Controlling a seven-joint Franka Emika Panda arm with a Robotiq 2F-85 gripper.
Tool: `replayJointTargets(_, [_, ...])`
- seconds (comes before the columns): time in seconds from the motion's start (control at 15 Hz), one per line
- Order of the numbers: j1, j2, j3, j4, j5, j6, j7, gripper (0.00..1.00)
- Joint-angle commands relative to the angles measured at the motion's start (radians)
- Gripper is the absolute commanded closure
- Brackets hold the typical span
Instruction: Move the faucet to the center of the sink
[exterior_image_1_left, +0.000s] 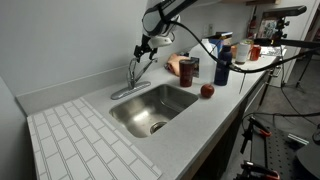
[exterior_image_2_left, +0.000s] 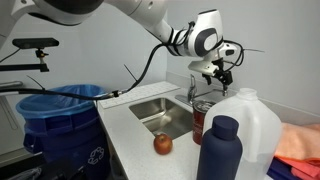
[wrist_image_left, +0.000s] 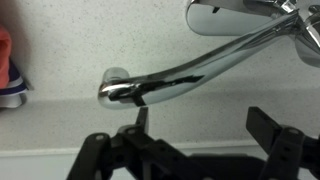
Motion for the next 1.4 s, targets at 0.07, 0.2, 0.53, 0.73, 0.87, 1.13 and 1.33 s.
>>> replayJointTargets(0.07, [0.005,0.067,-0.011,0.100,-0.012,-0.079,0.036,0.00])
replayJointTargets(0.2, [0.006,0.062,-0.012,0.106,-0.011,-0.140,0.046,0.00])
replayJointTargets(0.53, [-0.016,0.016,0.010,0.112,0.019,-0.388,0.028,0.00])
replayJointTargets(0.73, [-0.018,-0.008,0.015,0.101,0.023,-0.496,0.015,0.00])
replayJointTargets(0.87, [-0.019,-0.031,0.023,0.082,0.026,-0.540,-0.006,0.00])
replayJointTargets(1.13, [-0.012,-0.064,0.039,0.047,0.027,-0.592,-0.036,0.00])
replayJointTargets(1.33, [-0.003,-0.086,0.055,0.016,0.028,-0.619,-0.060,0.00])
